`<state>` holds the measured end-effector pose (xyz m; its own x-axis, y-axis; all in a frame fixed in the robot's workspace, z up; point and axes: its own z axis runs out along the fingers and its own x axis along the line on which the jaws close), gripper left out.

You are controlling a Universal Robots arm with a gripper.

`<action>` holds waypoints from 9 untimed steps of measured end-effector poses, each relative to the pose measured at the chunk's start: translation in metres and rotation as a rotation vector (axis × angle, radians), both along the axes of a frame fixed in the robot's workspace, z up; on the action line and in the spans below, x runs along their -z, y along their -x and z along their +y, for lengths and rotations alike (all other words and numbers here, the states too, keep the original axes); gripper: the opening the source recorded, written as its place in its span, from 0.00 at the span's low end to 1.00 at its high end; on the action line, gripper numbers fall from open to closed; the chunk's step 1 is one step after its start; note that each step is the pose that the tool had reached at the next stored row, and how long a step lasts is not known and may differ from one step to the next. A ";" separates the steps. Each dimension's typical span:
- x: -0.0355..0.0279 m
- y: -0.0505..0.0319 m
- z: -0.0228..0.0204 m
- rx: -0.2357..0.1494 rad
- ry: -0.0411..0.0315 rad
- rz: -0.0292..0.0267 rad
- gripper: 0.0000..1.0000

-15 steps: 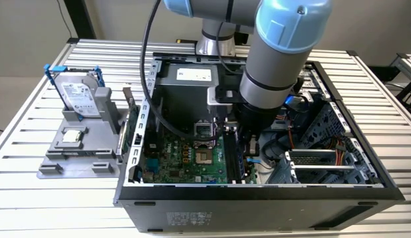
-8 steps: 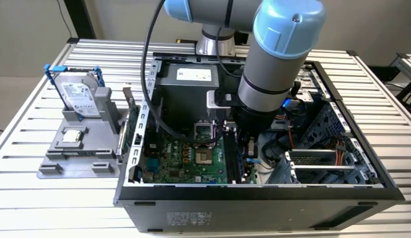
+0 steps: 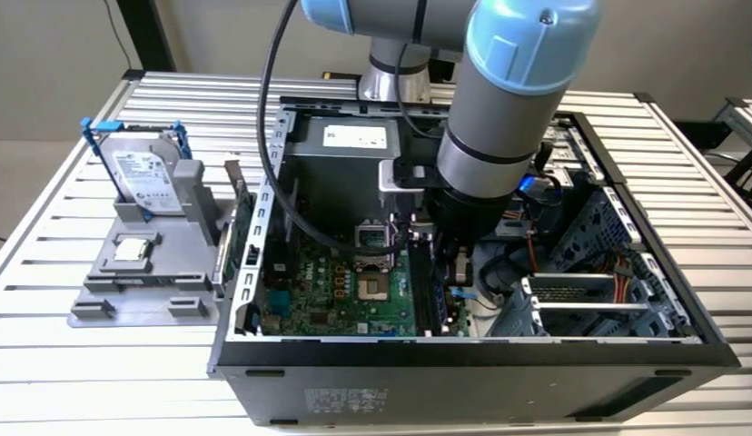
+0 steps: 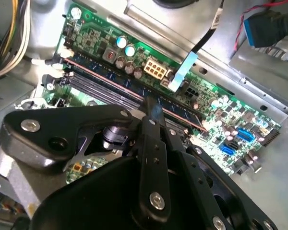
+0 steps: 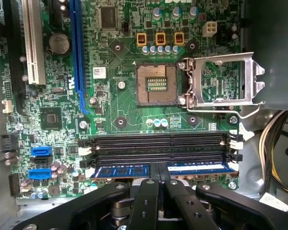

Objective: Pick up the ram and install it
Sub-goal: 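Press down the ram until it locks into place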

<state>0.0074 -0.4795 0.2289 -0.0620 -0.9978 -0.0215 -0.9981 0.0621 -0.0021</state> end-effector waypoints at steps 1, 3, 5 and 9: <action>0.0000 0.0000 0.0000 0.000 0.0000 0.0000 0.00; 0.0000 0.0000 0.0000 0.000 0.0000 0.0000 0.00; 0.0000 0.0000 0.0000 0.000 0.0001 0.0000 0.00; 0.0000 0.0000 0.0000 0.000 0.0001 0.0001 0.00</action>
